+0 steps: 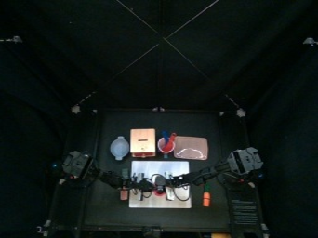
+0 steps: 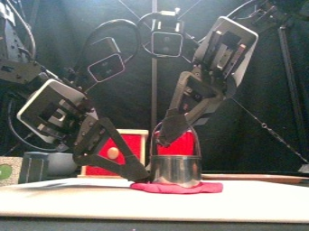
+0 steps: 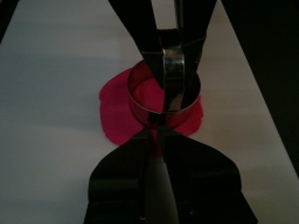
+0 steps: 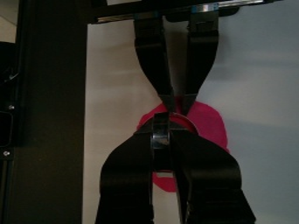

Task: Get the cutter from the drawer then cut the dough then place the extra dough in the bowl
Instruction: Place the extra dough in the bowl

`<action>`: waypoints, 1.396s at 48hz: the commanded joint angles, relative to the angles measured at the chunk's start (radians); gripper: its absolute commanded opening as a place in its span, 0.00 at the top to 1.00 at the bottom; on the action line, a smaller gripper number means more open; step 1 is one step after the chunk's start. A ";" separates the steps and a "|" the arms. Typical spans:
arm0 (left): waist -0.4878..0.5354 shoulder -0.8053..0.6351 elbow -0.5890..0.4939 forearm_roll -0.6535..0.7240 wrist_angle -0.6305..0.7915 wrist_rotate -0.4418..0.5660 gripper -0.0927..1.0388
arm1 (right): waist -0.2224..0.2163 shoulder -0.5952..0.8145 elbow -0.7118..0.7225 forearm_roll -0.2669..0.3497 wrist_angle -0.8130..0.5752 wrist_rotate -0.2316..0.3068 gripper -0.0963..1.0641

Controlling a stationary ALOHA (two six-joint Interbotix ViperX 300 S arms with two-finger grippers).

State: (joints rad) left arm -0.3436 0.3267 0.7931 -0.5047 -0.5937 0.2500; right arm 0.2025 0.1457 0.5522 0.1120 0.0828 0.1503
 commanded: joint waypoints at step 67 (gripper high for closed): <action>0.064 -0.130 0.038 -0.008 0.023 0.003 0.40 | -0.084 -0.423 0.397 -0.014 0.020 0.005 0.52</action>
State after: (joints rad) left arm -0.2838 0.2301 0.8376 -0.5123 -0.5660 0.2516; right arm 0.1197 -0.2669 0.9587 0.0920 0.1197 0.1549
